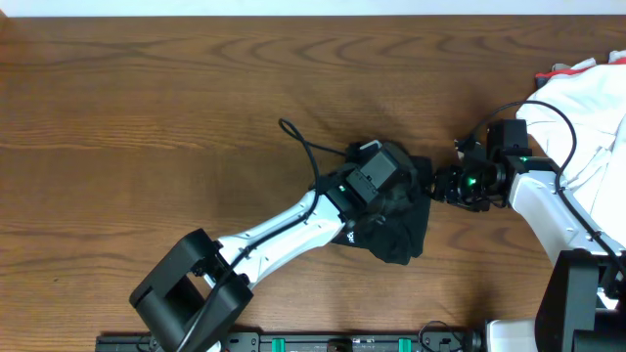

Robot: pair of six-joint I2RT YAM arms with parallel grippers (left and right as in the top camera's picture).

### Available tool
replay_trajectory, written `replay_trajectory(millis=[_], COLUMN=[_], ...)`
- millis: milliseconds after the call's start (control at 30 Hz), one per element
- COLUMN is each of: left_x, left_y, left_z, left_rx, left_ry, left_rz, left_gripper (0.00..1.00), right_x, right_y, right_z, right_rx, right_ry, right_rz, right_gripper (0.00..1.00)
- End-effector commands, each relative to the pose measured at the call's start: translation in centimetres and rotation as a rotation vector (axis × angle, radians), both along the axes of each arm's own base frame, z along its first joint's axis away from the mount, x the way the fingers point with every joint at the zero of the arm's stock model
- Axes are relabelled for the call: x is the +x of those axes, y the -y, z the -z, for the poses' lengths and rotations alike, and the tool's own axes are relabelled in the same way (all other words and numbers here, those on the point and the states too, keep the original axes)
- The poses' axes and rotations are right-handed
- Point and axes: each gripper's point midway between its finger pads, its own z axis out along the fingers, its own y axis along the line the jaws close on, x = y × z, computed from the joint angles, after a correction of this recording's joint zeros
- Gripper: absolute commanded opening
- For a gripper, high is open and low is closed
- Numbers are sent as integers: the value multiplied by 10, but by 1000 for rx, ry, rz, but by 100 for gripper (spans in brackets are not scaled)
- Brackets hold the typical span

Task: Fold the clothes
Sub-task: 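Fold the left end rightward over the bundle with the left gripper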

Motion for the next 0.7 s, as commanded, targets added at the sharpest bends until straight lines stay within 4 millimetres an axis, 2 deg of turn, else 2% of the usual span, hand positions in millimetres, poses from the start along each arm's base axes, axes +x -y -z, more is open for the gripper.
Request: replay_trajectory(millis=[0, 133, 267, 333, 433, 633, 667], left_x=[20, 36, 44, 43, 37, 26, 25], left_y=[-21, -64, -107, -112, -107, -99, -99], left_z=[-21, -31, -18, -6, 17, 49, 53], left_rx=[12, 78, 212, 248, 265, 281, 286], left_ry=[50, 70, 51, 39, -11, -63, -65], left_rz=[-3, -16, -41, -1, 66, 200, 211], left_gripper=[63, 64, 72, 73, 77, 77, 74], right_x=[2, 0, 0, -1, -2, -7, -8], right_y=[10, 12, 12, 12, 12, 12, 12], right_z=[-3, -1, -1, -1, -1, 0, 0], right_rx=[-30, -45, -45, -45, -45, -44, -44], right_ry=[3, -7, -8, -10, -18, -38, -40], right_rz=[35, 45, 45, 45, 45, 44, 44], right_gripper=[53, 53, 54, 54, 55, 55, 55])
